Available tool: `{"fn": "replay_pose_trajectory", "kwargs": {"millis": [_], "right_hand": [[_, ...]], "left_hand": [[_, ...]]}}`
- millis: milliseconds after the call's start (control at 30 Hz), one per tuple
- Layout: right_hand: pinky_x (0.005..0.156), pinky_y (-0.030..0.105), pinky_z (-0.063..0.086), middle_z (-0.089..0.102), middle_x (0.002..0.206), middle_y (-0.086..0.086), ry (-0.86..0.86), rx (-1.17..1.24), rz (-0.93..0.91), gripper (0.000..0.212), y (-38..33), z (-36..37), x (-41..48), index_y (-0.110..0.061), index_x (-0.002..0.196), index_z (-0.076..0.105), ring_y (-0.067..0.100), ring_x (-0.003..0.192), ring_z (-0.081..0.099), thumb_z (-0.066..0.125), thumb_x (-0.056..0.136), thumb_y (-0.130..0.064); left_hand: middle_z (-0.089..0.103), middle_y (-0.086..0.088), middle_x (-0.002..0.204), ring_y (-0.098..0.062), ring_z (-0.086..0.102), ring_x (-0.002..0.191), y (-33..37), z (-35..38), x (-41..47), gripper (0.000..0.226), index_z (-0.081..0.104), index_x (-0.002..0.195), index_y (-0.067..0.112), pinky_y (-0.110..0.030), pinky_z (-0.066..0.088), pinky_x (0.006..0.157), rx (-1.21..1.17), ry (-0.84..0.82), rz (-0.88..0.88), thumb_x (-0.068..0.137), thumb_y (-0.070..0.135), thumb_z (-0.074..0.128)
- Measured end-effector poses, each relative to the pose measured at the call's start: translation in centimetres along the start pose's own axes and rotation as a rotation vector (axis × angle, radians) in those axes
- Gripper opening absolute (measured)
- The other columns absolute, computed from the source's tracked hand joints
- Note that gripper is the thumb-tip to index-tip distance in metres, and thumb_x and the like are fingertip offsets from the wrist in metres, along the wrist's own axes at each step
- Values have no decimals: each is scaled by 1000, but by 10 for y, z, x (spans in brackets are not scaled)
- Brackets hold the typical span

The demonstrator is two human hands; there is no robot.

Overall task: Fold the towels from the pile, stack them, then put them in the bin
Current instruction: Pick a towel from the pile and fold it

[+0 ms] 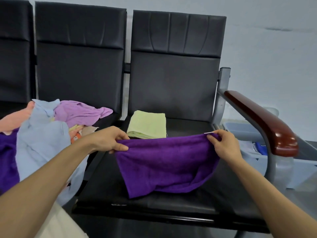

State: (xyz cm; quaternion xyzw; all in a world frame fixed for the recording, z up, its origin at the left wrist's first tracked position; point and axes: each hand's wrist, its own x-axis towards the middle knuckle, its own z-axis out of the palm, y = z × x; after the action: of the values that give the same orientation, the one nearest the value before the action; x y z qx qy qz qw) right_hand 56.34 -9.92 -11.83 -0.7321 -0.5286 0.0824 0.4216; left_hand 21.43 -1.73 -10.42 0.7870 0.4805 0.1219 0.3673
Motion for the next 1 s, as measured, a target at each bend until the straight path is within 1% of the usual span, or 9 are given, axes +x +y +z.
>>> {"fn": "replay_pose_trajectory", "kwargs": {"millis": [100,200,267,333,500,633,767,900,1000], "right_hand": [[73,28,37,59,74,-4,3,-156,-18,11,3,1,-1,-18,83,68,18,79,56,66,90,-27],[73,26,44,63,79,-1,41,-96,19,10,-3,6,7,-18,85,68,22,84,62,64,92,-25],[54,14,46,65,83,6,46,57,80,10,-15,9,22,-13,90,67,18,67,63,60,94,-19],[47,21,53,65,94,13,36,286,146,8,-31,11,40,-10,94,65,17,61,63,58,96,-14],[79,46,58,66,90,9,201,453,100,12,-75,-12,79,-14,93,63,20,78,64,53,97,-13],[89,46,53,66,92,3,247,401,-67,11,-106,-45,78,-20,93,61,24,93,64,51,98,-19],[75,30,39,58,82,0,164,180,-212,13,-113,-67,47,-15,91,58,16,79,52,48,100,-16],[63,23,42,60,77,0,-114,101,-172,17,-87,-78,9,-12,87,63,13,72,53,51,98,-12],[69,33,57,65,87,13,-437,165,-49,15,-60,-76,-20,-3,98,65,21,79,62,51,99,-8]], "left_hand": [[60,6,49,-2,48,35,-8,1,3,7,72,89,12,-14,36,44,146,156,-89,88,19,70],[57,-1,41,-8,50,30,-2,5,8,9,68,91,9,-16,35,34,-125,362,-118,92,16,64],[62,-12,53,-13,59,35,13,-1,17,9,63,98,4,-18,44,35,-328,493,-98,95,12,59],[68,-19,74,-14,67,47,33,-15,29,7,62,97,5,-21,54,46,-475,624,-33,96,9,56],[73,-2,83,-14,72,76,87,-65,27,22,66,77,28,-38,58,82,-361,915,240,92,12,62],[73,3,83,-10,70,82,112,-89,-4,13,69,87,26,-35,57,84,-176,915,324,92,15,64],[72,-2,79,-12,72,73,109,-84,-38,13,67,88,21,-21,57,67,-194,813,305,94,12,60],[72,-5,72,-14,68,65,84,-65,-66,9,71,90,21,-25,50,67,99,653,169,93,23,63],[70,4,71,-12,66,71,55,-44,-73,10,73,87,19,-29,52,73,181,447,107,90,25,66]]}}
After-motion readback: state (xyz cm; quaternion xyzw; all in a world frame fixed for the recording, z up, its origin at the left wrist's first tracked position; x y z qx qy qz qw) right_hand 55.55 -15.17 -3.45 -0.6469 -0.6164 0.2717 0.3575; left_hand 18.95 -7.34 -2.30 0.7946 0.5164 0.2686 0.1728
